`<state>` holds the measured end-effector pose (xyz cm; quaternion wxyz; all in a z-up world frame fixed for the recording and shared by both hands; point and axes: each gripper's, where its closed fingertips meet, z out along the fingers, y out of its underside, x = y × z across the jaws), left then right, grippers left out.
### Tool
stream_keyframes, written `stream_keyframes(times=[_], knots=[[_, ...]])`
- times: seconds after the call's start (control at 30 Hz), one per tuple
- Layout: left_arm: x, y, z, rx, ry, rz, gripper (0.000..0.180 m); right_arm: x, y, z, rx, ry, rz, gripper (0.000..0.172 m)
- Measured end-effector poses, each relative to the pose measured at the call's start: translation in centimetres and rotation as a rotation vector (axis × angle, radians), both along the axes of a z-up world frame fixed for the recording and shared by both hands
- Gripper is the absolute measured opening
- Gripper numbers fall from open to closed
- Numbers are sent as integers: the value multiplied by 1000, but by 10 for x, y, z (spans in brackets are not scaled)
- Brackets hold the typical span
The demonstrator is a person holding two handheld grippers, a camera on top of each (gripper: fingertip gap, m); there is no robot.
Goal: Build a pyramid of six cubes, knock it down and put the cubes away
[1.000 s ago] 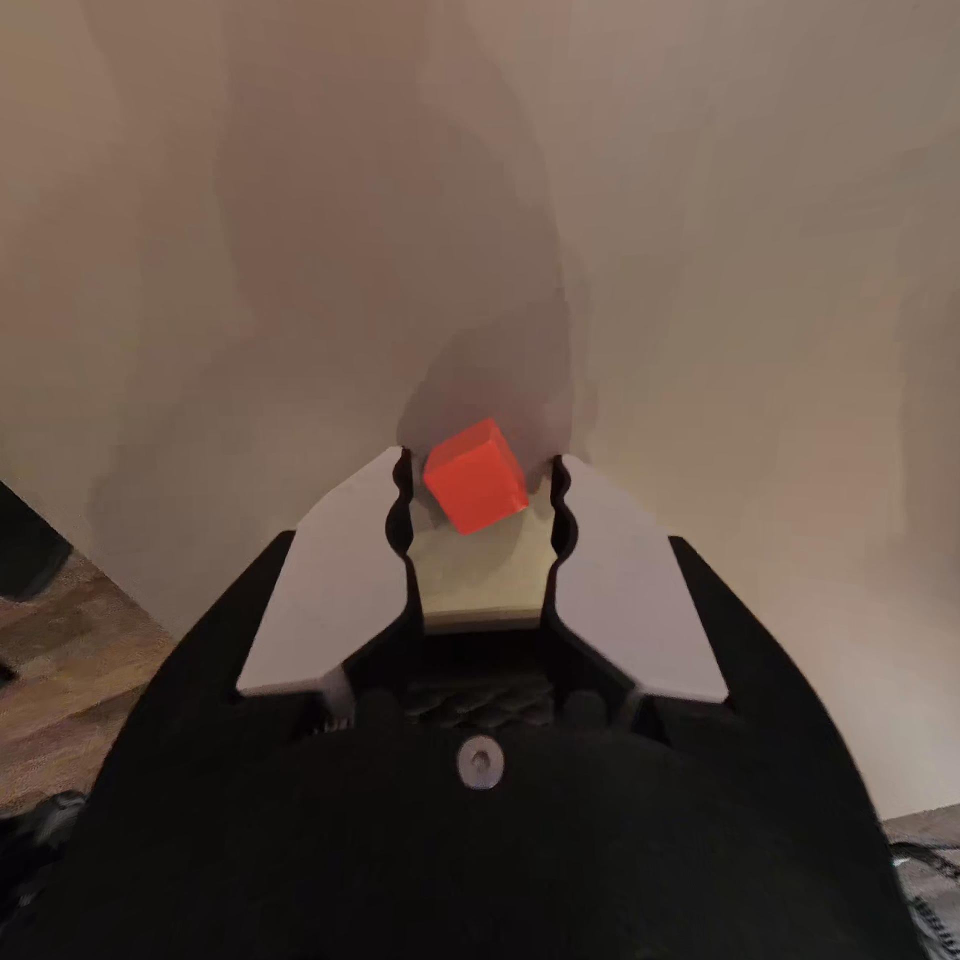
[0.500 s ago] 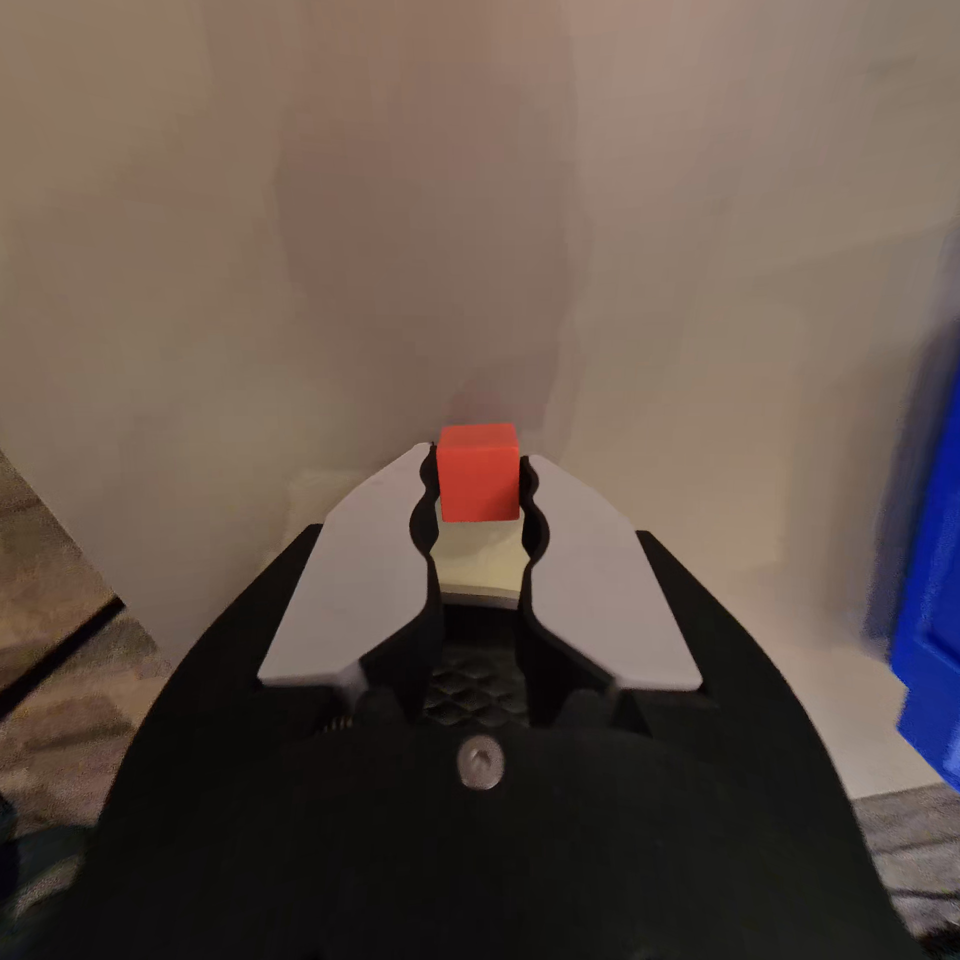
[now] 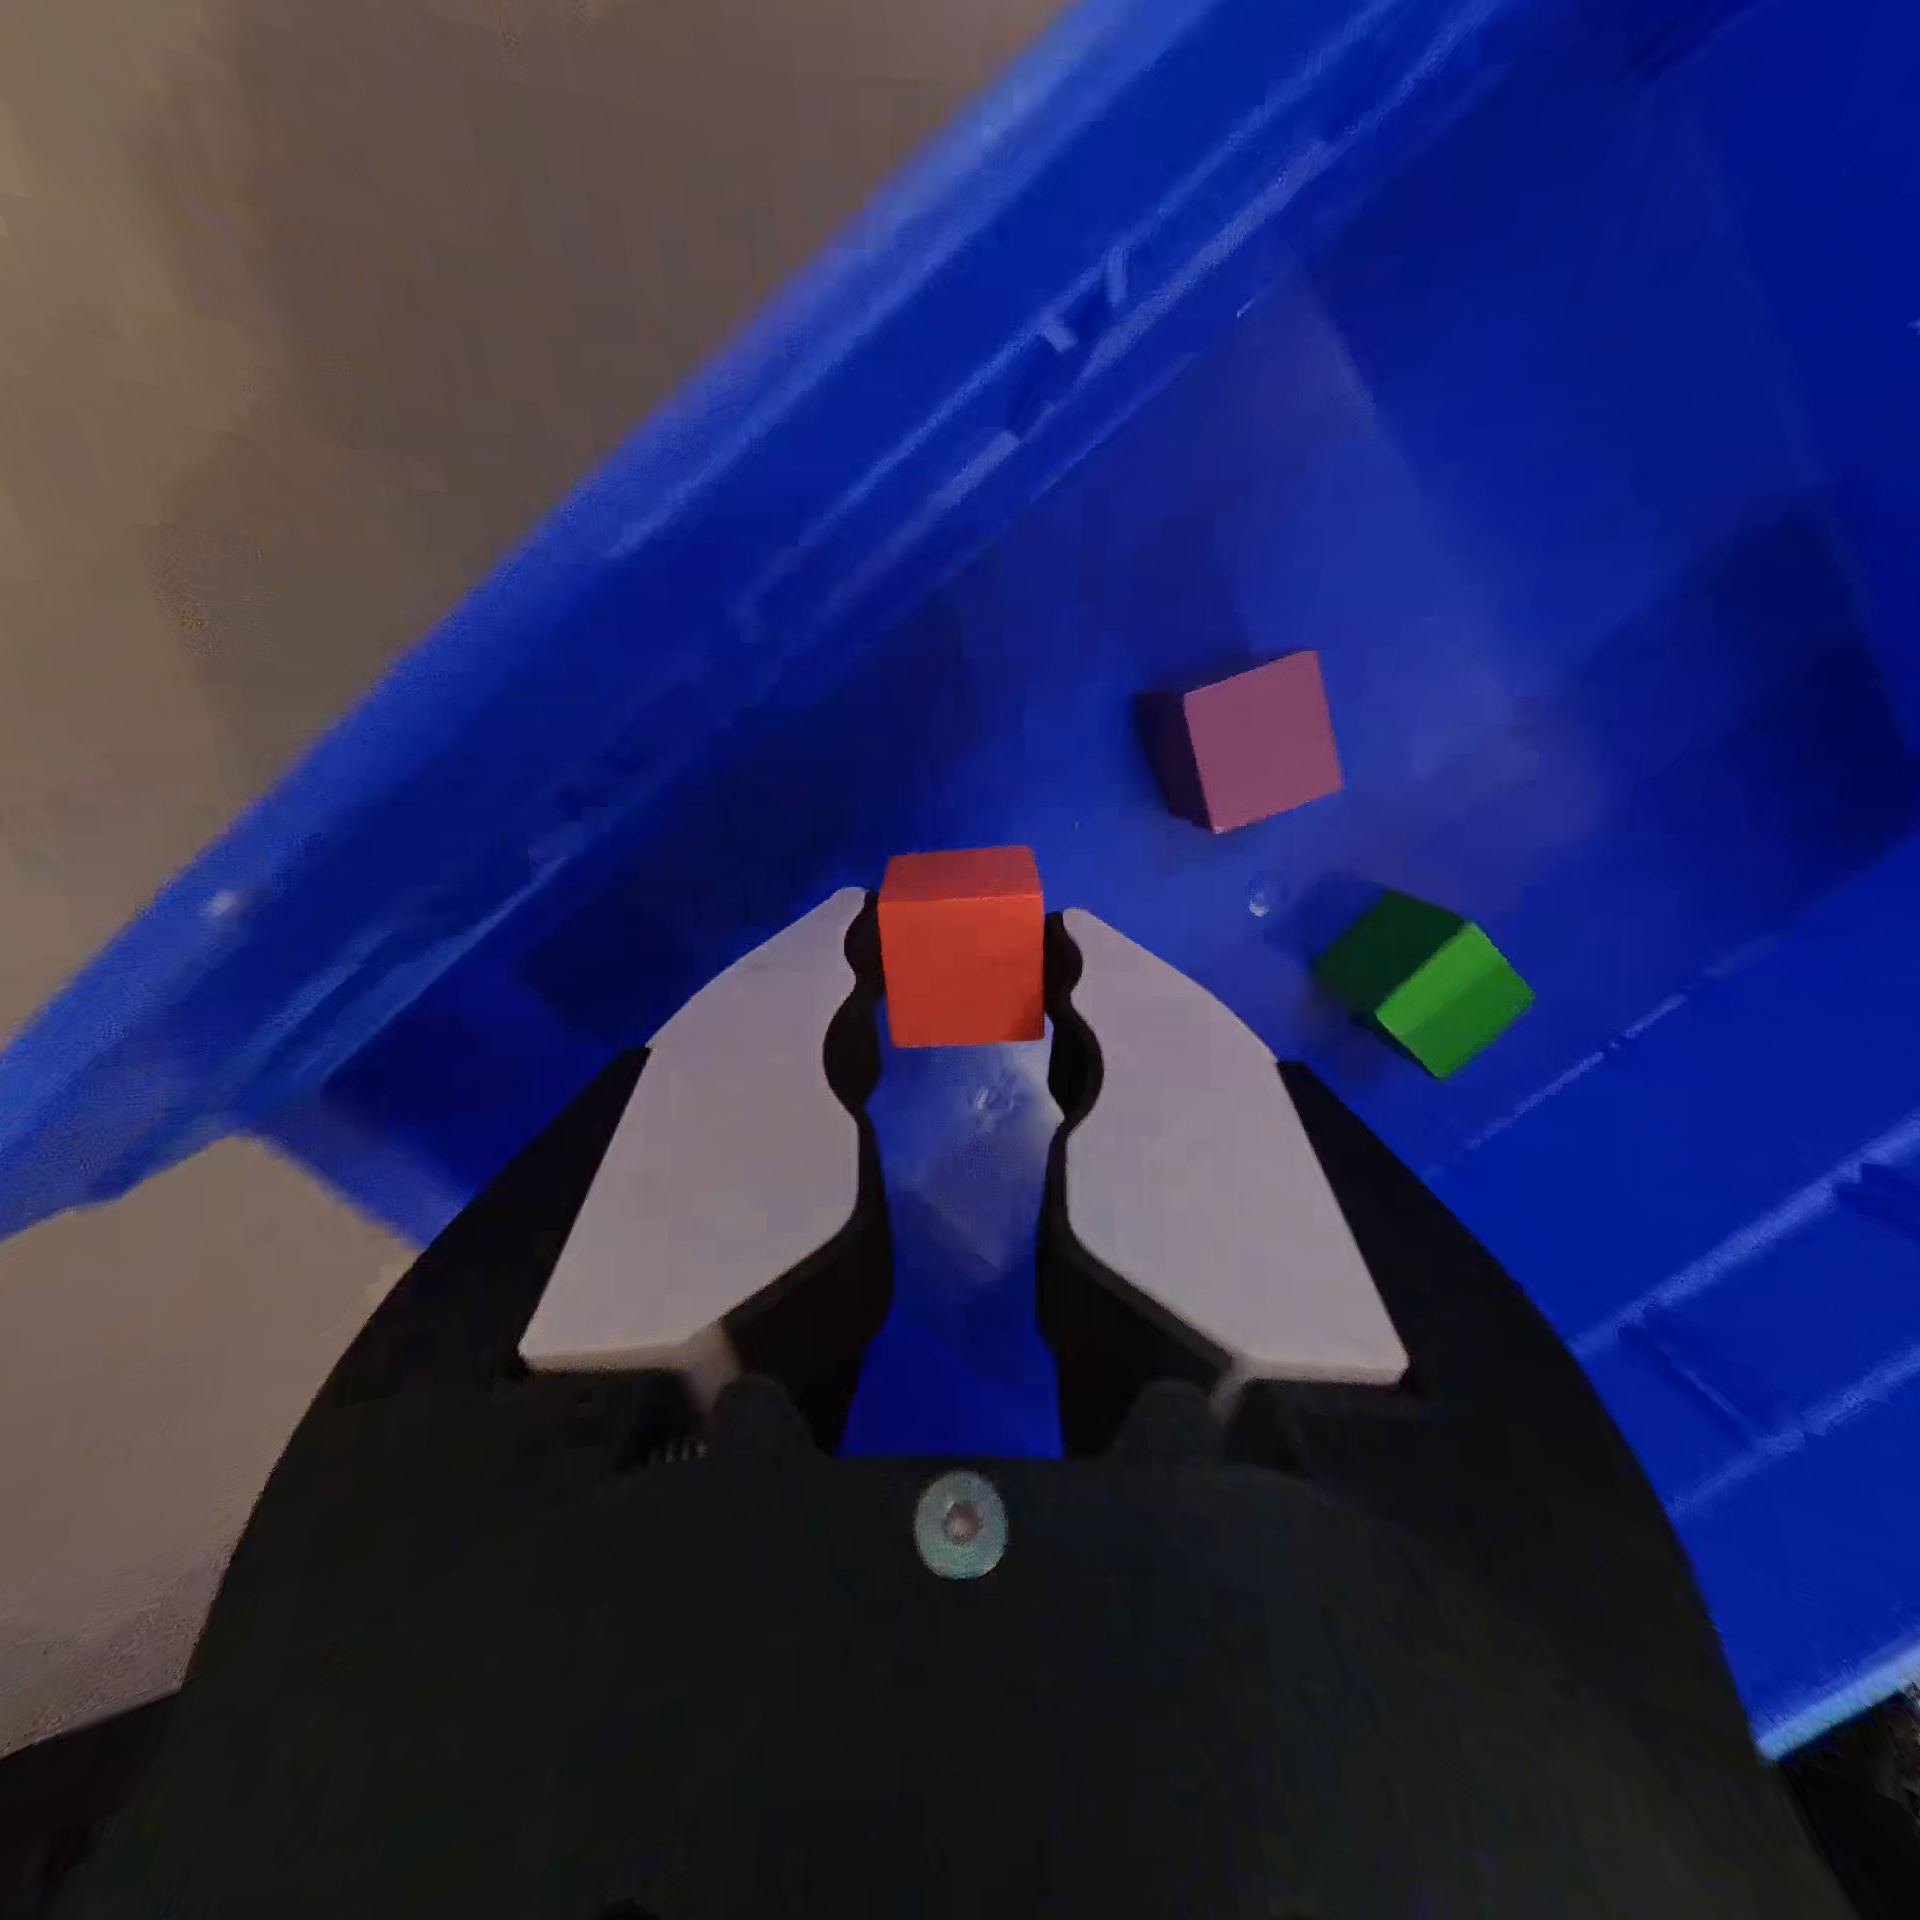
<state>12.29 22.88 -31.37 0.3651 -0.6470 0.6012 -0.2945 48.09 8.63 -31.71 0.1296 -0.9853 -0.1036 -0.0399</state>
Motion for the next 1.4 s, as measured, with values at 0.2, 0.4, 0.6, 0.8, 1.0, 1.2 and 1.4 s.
stream_keyframes(times=[0.2, 0.4, 0.6, 0.8, 1.0, 1.2, 1.4], knots=[[1, -2, -1, -4, 6, -16, 0, 13, -2, -1, 2, -40, -50, 39], [1, -3, -3, -4, 17, -18, 0, -85, -18, 114, 314, -56, 118, 35], [1, -2, -3, 16, 23, -9, 0, -252, -38, 54, 91, 49, 459, 57], [1, -2, -2, 21, 17, -10, 0, -282, -24, -5, -3, 58, 444, 53], [1, -5, -4, 28, 30, -30, 0, -294, -18, -25, -6, 110, 492, 29], [1, -6, -4, 32, 34, -34, 0, -229, -9, 39, 145, 95, 349, 29], [2, -6, -6, 31, 44, -33, 0, -34, -14, 104, 267, -65, -109, 29]])
